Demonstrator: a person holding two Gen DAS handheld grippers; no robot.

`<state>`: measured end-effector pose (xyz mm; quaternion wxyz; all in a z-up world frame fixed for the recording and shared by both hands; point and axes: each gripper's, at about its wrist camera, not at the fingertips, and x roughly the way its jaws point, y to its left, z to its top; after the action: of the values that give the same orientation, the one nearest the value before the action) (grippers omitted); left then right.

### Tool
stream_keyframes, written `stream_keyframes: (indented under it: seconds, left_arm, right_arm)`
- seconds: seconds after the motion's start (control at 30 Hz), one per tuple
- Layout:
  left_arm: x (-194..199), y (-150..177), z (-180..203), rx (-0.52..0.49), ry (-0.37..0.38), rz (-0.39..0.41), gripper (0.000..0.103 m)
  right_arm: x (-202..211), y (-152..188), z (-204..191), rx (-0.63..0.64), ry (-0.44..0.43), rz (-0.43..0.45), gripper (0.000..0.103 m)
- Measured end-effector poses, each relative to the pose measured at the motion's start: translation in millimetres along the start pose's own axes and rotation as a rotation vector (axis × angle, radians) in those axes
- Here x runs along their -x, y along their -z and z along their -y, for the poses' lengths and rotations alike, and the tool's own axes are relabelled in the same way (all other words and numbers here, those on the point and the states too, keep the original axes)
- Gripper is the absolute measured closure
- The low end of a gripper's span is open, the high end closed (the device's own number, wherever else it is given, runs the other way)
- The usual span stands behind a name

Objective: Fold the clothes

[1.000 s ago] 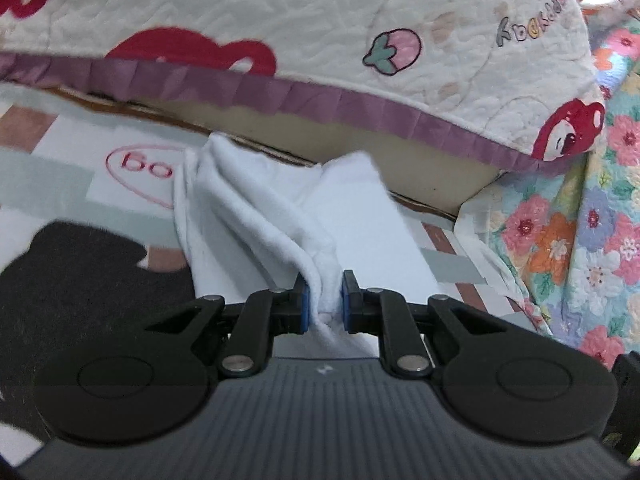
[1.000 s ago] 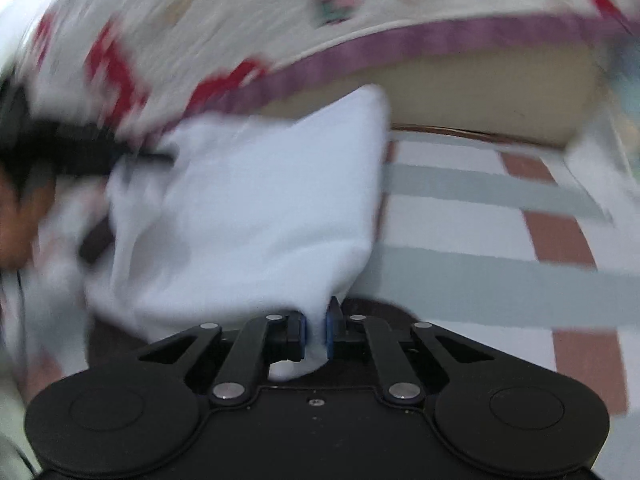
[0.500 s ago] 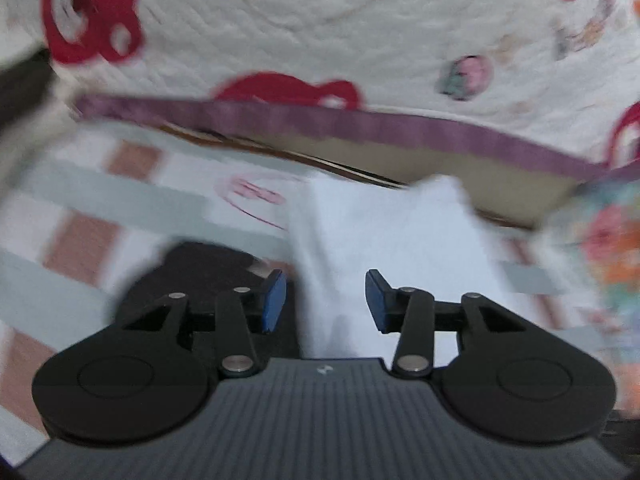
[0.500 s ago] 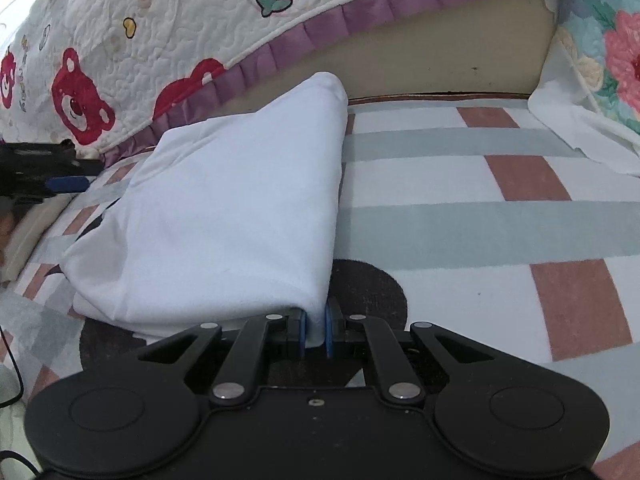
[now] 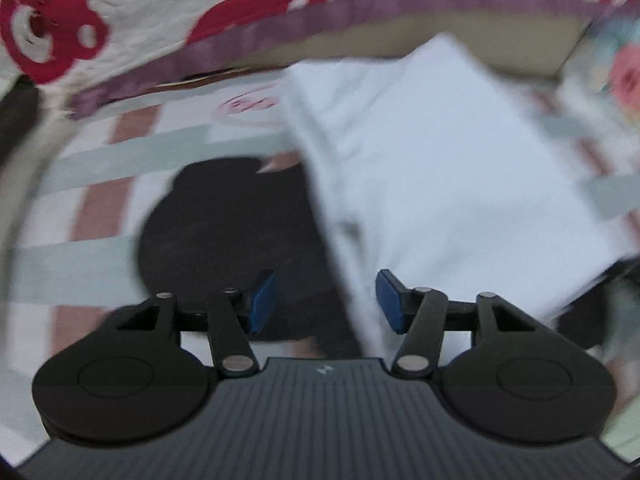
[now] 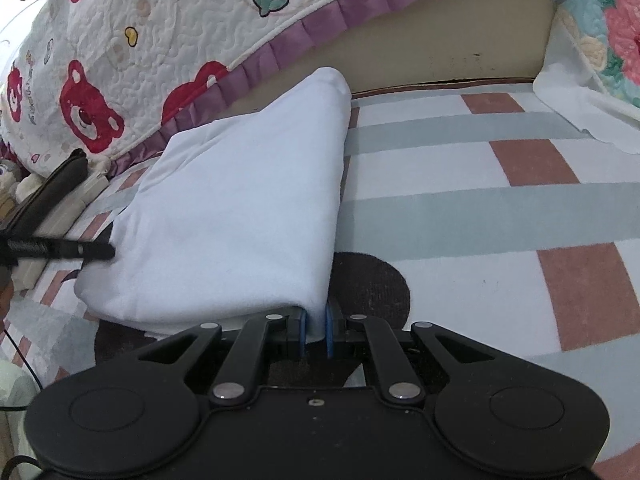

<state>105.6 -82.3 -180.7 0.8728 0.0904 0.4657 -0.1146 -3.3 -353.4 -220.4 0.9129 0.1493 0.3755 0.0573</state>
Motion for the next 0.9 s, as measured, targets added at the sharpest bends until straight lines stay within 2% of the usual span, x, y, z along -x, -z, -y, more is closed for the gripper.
stream_keyframes:
  seconds: [0.13,0.2,0.3,0.37,0.4,0.53,0.6,0.67,0.7,0.83,0.9]
  left_arm:
    - [-5,9,-14,0.026,-0.065,-0.069,0.047]
    - [1,7,-18,0.060,-0.050,-0.041,0.047]
    - [12,-3,-26,0.137,0.019,0.059,0.047]
    - [14,-10,-29,0.178,0.057,0.120,0.047]
    - [12,-14,-30,0.186,0.065,0.140,0.047]
    - [-12,-46,-26,0.193,0.100,0.168,0.047]
    - [-24,-67,-23,0.210,0.145,0.161,0.047]
    - [-38,-88,-11,0.221,0.173,0.168,0.046]
    - [-47,-99,-11,0.215,0.178,0.173,0.046]
    - [-86,-137,-11,0.189,0.119,0.191,0.046]
    - [-101,-146,-8,0.151,0.081,0.195,0.046]
  right_arm:
    - [1,0,-1,0.027,0.002,-0.004,0.093]
    - [2,0,-1,0.040,0.002,-0.006,0.093]
    - [5,2,-1,0.080,0.004,-0.020,0.093]
    - [9,6,-1,0.175,-0.011,-0.046,0.092]
    - [11,7,-1,0.225,-0.019,-0.059,0.092]
    - [30,-2,12,0.228,-0.060,-0.089,0.084]
    - [39,-14,19,0.202,-0.079,-0.061,0.080]
    - [39,-38,23,0.167,-0.102,-0.027,0.067]
    - [36,-52,25,0.154,-0.117,-0.014,0.066]
    - [-3,-110,13,0.234,-0.116,-0.042,0.063]
    - [-24,-137,7,0.267,-0.120,-0.055,0.062]
